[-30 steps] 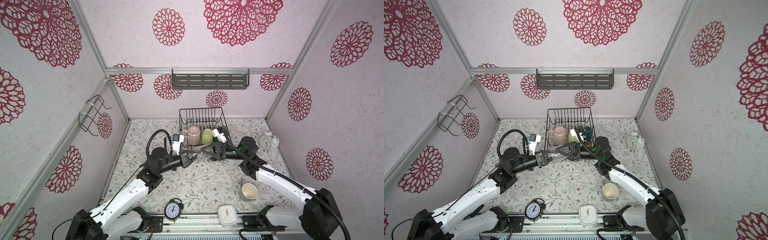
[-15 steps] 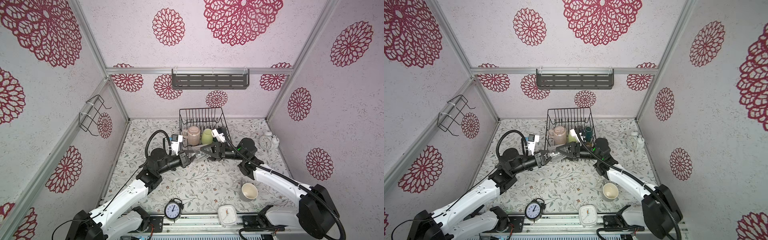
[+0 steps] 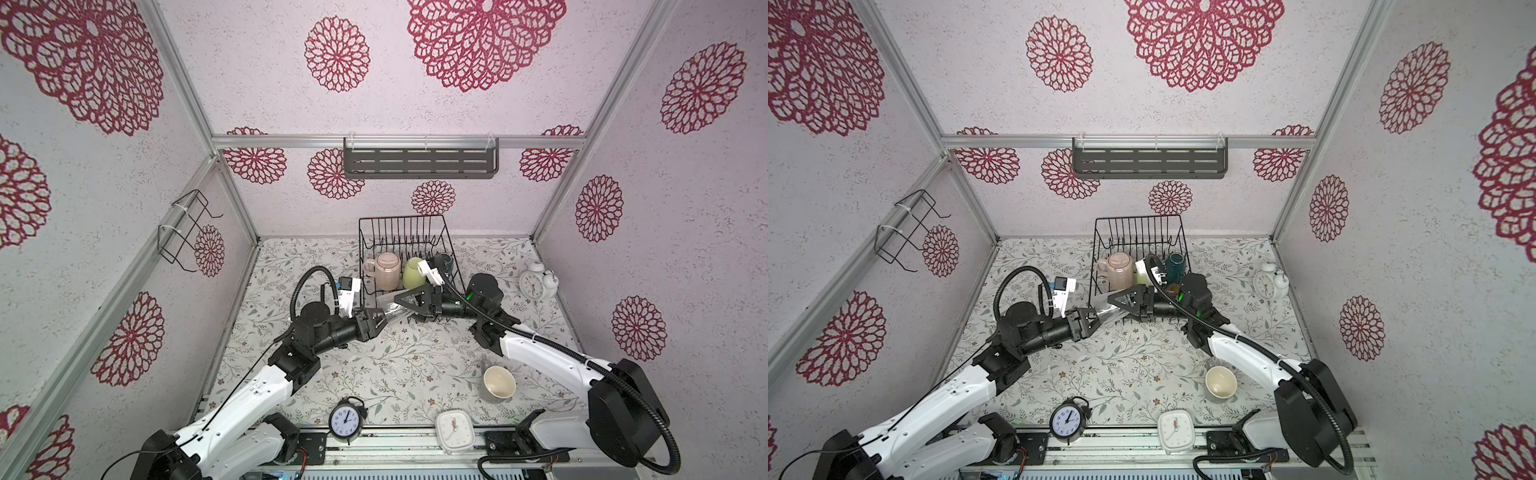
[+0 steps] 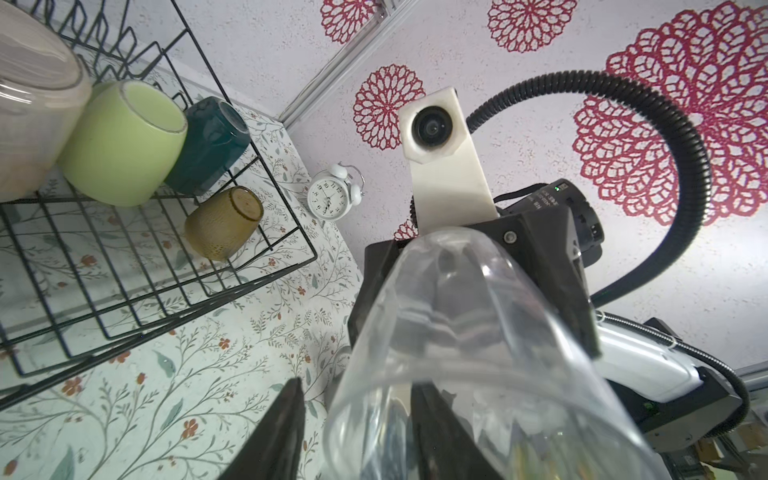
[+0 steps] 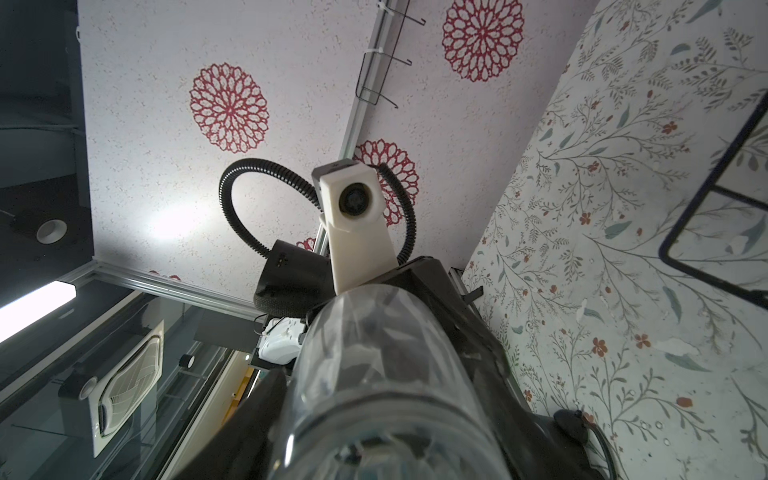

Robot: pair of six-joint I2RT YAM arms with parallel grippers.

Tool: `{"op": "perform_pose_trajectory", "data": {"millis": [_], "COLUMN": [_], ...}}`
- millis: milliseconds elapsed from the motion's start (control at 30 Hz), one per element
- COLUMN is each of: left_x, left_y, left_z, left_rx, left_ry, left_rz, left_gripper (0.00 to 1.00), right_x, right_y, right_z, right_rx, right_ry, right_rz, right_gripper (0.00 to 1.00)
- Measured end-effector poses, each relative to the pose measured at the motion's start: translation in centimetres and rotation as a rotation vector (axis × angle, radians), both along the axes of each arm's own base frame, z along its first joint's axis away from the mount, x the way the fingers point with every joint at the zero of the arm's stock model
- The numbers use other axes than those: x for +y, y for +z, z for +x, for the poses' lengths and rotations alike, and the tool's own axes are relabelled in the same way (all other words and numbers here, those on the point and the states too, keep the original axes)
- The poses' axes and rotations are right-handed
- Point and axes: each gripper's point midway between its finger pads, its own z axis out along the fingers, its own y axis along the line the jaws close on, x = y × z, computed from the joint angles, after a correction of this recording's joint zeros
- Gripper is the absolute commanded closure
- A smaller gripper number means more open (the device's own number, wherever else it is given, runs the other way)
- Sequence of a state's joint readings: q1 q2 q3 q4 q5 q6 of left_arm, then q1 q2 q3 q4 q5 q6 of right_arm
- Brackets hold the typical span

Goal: Load the cups into the dish rack
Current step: 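Grasp the clear glass with the right gripper and open the left gripper, then carry the clear glass over the rack with the right gripper while the left withdraws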

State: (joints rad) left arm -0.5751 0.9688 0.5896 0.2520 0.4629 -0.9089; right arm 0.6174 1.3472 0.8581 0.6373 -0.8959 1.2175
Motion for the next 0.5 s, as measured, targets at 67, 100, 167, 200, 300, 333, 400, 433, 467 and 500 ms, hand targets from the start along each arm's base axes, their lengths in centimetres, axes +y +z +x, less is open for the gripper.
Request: {"op": "perform_pose_trajectory", "data": {"millis": [67,100,167,200,300,333,400,433,467,500], "left_x": [0.7,1.2,2.1,2.6,4.1,4.5,5.3,5.6,5.9,6.1], "left_y": [-0.3,-0.6,-1.0,-1.3,-2.2,-2.5,-3.0,-3.2,-3.4,-3.7], "left_z": [0.0,0.0,0.0,0.1,-0.1,-0.1,-0.2,-0.2,-0.3,-0.3], "left_rx": [0.004,0.009,0.019,0.021,0.031,0.037,0.042,0.046,0.05,0.053], "left_ry": [0.021,0.033,0.061,0.078,0.128,0.144,0.175,0.186,0.196,0.205], "left_rz": [0.007,0.014,0.023,0.029,0.053,0.063,0.084,0.095,0.104,0.116], "left_gripper": [0.43,0.38,0.36,0.3,0.25,0.25,0.24,0.23,0.23,0.23], "right_x": [-0.1,-0.2,-0.4,-0.6,-1.3,-1.5,-2.0,-2.3,-2.6,-3.0], "right_y": [0.1,0.2,0.3,0.2,-0.4,-0.8,-1.8,-2.5,-3.3,-4.2], "right_z": [0.8,1.3,2.2,2.7,4.2,4.8,6.1,6.9,7.7,8.5], "right_rx": [-0.034,-0.055,-0.097,-0.123,-0.187,-0.204,-0.225,-0.233,-0.241,-0.252], "right_ry": [-0.025,-0.044,-0.082,-0.102,-0.159,-0.176,-0.214,-0.239,-0.265,-0.293], "right_rz": [-0.035,-0.055,-0.099,-0.127,-0.209,-0.237,-0.294,-0.33,-0.365,-0.408], "right_gripper": [0.37,0.37,0.37,0.36,0.37,0.37,0.37,0.37,0.37,0.37]}}
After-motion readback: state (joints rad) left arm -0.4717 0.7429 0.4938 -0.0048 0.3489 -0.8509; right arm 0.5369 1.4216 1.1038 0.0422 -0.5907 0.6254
